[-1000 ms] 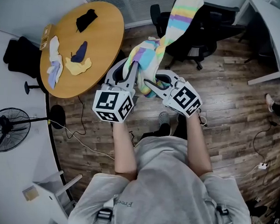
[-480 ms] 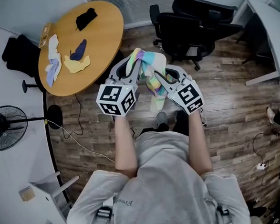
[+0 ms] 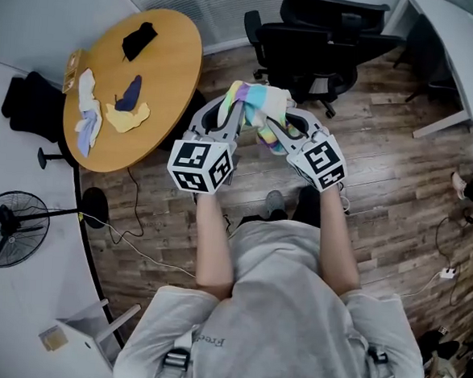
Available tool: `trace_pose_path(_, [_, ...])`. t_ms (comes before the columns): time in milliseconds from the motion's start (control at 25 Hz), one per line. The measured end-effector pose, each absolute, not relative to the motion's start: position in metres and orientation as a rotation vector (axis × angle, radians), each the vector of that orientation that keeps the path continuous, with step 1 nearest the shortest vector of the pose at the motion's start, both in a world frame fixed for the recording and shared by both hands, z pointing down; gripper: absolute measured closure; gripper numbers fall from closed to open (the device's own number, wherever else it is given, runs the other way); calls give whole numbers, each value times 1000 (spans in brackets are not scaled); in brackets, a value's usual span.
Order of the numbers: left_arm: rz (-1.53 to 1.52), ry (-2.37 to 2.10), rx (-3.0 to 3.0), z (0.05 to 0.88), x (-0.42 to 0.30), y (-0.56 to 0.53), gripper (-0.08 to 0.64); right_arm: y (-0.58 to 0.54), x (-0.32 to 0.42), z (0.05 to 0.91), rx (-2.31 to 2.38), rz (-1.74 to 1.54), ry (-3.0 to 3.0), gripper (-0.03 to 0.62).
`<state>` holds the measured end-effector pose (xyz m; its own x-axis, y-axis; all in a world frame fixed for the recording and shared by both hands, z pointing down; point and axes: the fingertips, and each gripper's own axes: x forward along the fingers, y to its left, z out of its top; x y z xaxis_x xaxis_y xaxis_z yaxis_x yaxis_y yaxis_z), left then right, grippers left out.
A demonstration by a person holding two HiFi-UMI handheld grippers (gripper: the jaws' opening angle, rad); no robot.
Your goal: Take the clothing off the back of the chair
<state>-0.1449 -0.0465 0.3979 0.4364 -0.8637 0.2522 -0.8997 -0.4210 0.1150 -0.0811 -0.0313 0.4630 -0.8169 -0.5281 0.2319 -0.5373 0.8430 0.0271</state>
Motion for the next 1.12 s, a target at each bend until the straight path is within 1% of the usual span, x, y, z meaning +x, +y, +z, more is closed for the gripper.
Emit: trace_pose_path(1120, [211, -1483, 2472, 406, -141, -58, 483, -47, -69, 464, 909, 85, -2758, 512])
